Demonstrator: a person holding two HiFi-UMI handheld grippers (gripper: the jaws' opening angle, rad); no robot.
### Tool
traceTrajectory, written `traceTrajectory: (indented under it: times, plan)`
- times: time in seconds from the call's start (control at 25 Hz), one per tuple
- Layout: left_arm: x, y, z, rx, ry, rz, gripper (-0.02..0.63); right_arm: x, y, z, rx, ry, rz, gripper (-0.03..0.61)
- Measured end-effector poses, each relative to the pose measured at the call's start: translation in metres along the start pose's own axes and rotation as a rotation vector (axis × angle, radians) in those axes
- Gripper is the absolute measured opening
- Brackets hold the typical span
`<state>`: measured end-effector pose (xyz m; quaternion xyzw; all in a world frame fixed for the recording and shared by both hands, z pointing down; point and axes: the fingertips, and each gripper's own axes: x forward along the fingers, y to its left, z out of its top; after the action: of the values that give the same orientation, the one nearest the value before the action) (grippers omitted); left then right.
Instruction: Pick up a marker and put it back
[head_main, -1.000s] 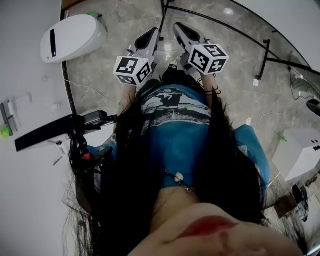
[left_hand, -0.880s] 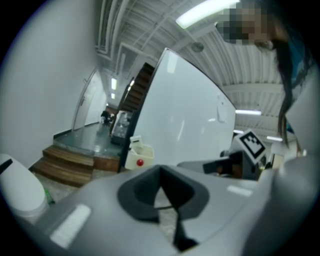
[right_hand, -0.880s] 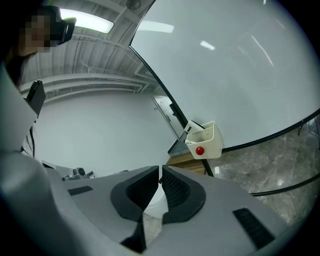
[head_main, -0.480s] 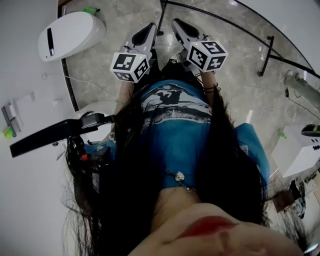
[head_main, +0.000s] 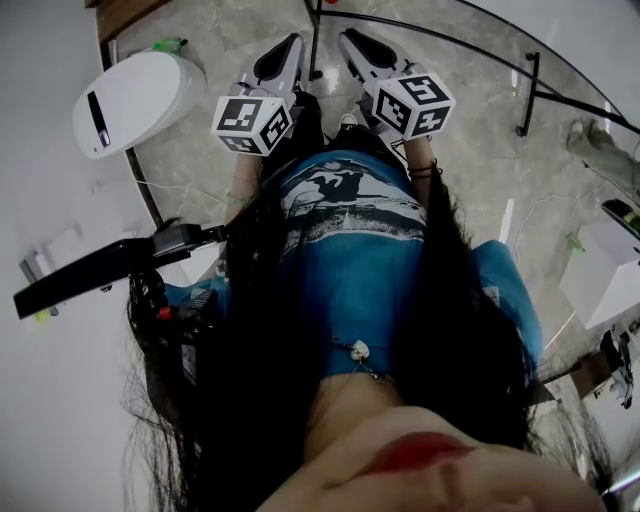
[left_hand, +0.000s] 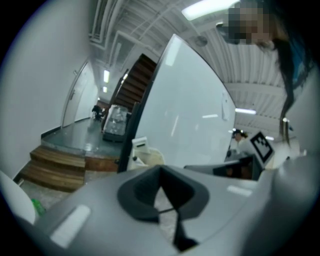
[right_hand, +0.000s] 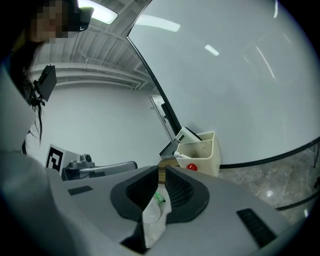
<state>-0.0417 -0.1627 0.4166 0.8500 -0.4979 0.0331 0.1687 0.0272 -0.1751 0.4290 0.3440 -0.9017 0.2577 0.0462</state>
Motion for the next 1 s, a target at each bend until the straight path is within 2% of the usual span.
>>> traceTrajectory:
  times: [0.28, 0.4, 0.56, 0.88, 1.0]
  plan:
    - [0.023, 0.068, 0.009, 0.008, 0.003, -0.045, -0.009, 0.072, -0.01, 0.011, -0.13, 0.023, -0.079, 0.03]
    - [0.025, 0.089, 0.023, 0.009, 0.001, -0.06, -0.009, 0.094, -0.004, 0.02, -0.247, 0.078, -0.115, 0.109]
    - [0.04, 0.109, 0.039, 0.004, 0.007, -0.101, -0.009, 0.121, -0.012, 0.03, -0.375, 0.166, -0.193, 0.133]
    - [0.058, 0.119, 0.047, 0.012, 0.024, -0.174, -0.009, 0.149, -0.041, 0.024, -0.469, 0.294, -0.288, 0.141]
    - [0.058, 0.117, 0.046, 0.013, 0.03, -0.194, -0.009, 0.151, -0.044, 0.02, -0.467, 0.315, -0.305, 0.143]
